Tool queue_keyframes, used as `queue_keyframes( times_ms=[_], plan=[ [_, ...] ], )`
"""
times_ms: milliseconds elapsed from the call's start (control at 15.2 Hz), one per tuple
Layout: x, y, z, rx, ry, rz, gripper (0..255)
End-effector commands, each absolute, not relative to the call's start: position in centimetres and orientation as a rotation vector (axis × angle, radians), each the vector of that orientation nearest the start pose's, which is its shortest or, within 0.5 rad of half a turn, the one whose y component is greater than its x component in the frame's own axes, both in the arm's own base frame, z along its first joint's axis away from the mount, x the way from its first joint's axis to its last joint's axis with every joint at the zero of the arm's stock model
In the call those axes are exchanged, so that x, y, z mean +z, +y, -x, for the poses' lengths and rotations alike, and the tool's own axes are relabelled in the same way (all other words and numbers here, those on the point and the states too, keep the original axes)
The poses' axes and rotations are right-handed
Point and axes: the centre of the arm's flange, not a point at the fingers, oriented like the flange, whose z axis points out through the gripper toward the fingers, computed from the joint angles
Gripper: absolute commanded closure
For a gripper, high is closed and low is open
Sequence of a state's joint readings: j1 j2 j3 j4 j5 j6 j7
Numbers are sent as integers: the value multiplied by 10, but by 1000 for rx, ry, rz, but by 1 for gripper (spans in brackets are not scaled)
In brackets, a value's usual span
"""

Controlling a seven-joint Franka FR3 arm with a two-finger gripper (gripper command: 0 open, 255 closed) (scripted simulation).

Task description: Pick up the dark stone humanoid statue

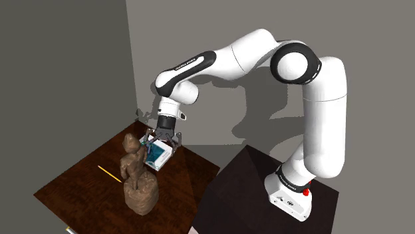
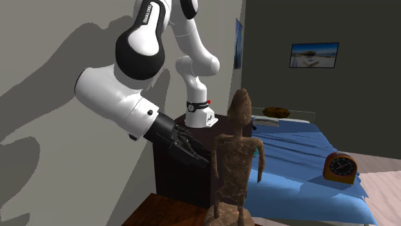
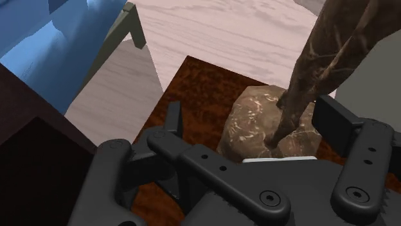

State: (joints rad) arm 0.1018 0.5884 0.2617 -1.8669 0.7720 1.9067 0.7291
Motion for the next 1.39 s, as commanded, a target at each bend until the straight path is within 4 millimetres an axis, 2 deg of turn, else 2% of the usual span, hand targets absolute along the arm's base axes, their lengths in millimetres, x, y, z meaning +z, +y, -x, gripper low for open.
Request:
queue_keyframes(
  times_ms=[0,330,792,924,990,1320],
  plan=[
    [174,263,-547,1198,1085,2212,0],
    [119,289,-566,1292,1198,2063,0],
    [82,289,-566,1292,1198,2063,0],
    [79,289,-566,1292,1198,2063,0],
    [78,289,-567,1292,1198,2063,255],
    [78,289,-567,1292,1198,2063,255]
  ],
)
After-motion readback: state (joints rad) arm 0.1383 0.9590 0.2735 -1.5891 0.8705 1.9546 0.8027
